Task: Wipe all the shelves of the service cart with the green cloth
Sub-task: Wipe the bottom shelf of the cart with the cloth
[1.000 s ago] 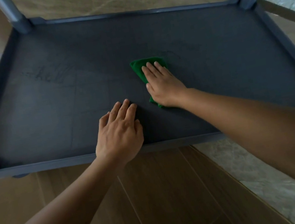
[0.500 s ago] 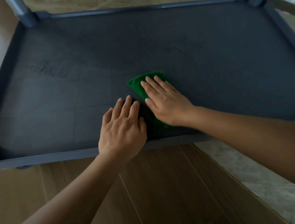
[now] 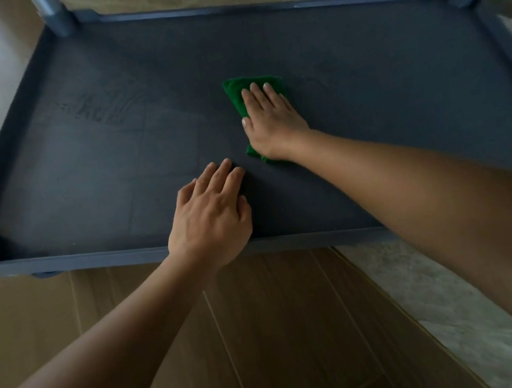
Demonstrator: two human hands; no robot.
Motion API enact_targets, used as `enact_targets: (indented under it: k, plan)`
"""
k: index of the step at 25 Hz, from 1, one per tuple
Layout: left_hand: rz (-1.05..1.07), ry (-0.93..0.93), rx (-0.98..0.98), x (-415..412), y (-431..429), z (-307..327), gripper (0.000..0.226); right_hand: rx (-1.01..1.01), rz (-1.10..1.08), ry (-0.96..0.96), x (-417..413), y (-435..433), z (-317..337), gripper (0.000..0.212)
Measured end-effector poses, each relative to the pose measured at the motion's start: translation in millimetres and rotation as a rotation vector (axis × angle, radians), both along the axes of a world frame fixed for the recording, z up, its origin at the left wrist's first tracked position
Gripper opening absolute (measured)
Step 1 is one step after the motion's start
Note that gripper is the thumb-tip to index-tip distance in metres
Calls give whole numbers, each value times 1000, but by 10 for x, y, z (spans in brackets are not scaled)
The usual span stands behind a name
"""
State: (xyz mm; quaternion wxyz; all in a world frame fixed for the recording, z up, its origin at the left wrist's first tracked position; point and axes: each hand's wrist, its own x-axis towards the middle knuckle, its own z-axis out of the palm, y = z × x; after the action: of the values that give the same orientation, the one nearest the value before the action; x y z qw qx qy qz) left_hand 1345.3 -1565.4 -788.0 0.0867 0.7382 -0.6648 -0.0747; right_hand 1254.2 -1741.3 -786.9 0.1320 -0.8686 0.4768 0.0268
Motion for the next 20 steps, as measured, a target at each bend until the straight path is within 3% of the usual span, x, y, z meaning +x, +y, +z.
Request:
enact_targets:
  k: [8, 14, 17, 20]
  plan:
    - [-13, -55, -33, -53, 20, 95, 48, 50, 220, -48, -583, 984, 33, 60]
    - [79, -264, 76, -143, 37, 253, 43, 68, 221, -62, -575, 1023, 60, 63]
    - [46, -246, 123, -99, 63, 264, 44, 57, 196, -107, -559, 1025, 62, 61]
    - [102, -55, 154, 14, 23, 241, 47, 79, 184, -170, -523, 1021, 72, 59]
